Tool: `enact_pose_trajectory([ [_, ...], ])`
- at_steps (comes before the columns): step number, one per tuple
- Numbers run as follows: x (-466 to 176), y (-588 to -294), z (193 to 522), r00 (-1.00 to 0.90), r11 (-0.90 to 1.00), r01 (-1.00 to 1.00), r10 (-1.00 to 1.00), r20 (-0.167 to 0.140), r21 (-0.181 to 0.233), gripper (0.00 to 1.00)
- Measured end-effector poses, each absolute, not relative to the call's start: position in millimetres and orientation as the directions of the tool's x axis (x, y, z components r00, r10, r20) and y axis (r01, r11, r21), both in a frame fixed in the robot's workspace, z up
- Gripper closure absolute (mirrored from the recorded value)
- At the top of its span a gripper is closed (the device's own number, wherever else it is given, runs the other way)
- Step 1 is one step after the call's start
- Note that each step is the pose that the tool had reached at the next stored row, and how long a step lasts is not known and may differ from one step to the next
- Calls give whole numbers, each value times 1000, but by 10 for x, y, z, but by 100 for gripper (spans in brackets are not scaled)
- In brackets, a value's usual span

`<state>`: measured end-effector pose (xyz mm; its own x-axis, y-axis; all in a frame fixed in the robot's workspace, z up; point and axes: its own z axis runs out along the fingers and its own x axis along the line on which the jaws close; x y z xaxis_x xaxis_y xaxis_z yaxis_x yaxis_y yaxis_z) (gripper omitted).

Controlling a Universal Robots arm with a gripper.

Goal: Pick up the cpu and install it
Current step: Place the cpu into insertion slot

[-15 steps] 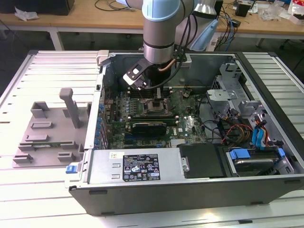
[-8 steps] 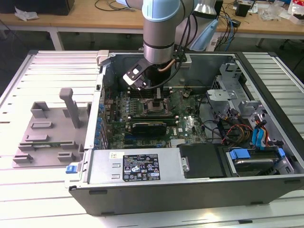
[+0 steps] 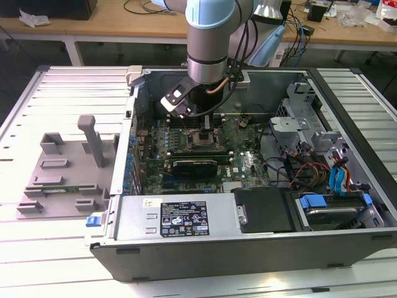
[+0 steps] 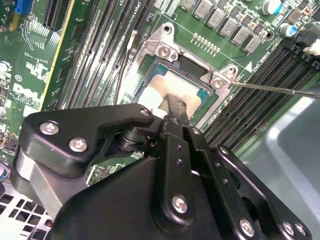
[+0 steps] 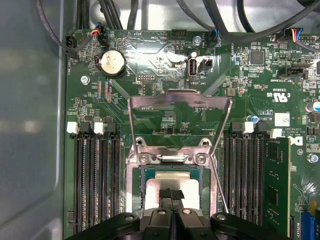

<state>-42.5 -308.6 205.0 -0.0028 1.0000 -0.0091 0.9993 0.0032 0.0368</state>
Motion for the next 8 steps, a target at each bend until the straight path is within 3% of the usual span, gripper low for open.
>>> enact_pose_trajectory([
  [8,-425,-3088,2060,11,-11,999,1000,-9,37,89],
])
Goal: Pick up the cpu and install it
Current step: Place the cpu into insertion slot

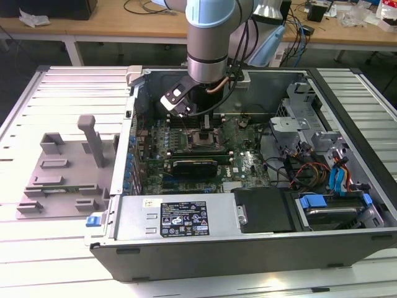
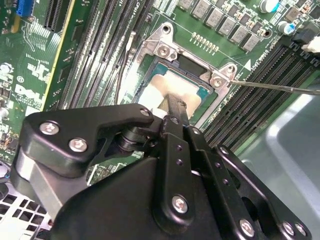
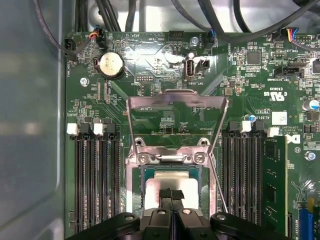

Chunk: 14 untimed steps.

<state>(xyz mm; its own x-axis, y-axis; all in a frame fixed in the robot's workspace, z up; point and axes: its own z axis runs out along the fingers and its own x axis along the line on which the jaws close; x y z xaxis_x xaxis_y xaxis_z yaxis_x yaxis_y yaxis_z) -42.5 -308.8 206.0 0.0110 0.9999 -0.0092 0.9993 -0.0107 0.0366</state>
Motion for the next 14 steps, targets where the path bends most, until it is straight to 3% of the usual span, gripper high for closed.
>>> enact_pose_trajectory([
  [12,-425,-3089,2039,11,-11,999,1000,-8,37,89],
  [14,-425,-3090,2041,11,-11,999,1000,3,37,89],
])
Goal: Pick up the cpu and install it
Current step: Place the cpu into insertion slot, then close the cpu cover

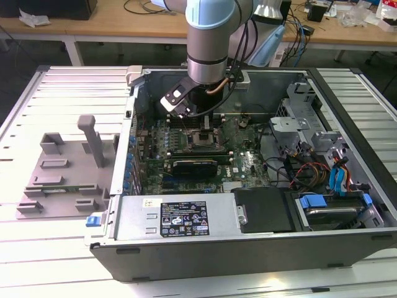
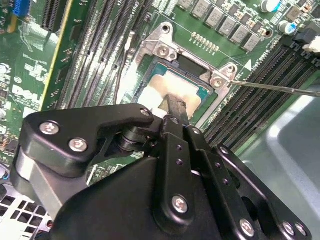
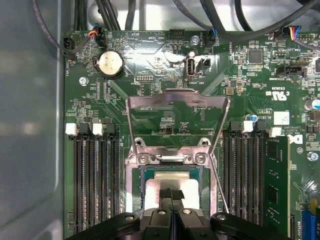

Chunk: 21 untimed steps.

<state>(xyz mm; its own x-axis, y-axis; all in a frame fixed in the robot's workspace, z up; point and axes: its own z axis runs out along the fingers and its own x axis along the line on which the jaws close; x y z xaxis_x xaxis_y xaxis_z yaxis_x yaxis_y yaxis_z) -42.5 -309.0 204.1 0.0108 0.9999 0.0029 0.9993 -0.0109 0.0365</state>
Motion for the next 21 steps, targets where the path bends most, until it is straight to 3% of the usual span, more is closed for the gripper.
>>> enact_pose_trajectory([
  [11,-425,-3090,2437,11,-11,999,1000,-1,36,89],
  [21,-425,-3107,2454,11,-11,999,1000,-1,37,89],
])
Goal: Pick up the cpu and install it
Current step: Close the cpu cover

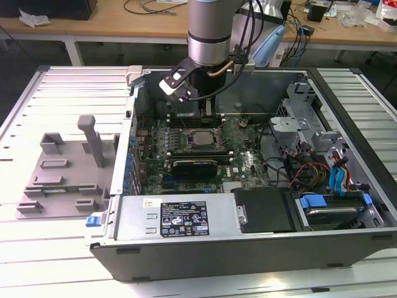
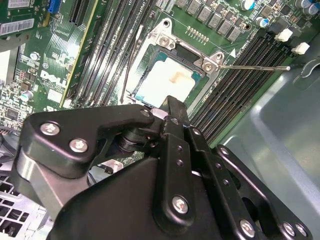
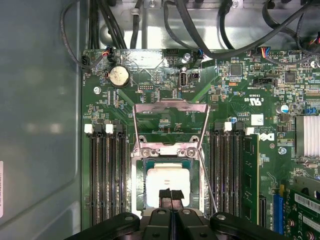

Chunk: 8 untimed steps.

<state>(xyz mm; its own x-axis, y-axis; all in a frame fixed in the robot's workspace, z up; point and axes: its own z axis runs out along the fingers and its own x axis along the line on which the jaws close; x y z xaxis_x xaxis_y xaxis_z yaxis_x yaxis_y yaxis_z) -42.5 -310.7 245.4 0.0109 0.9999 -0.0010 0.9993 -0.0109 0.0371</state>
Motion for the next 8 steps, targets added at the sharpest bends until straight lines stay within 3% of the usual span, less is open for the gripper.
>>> enact_pose_trajectory([
  [8,-426,-3109,2461,11,-11,999,1000,-1,37,89],
])
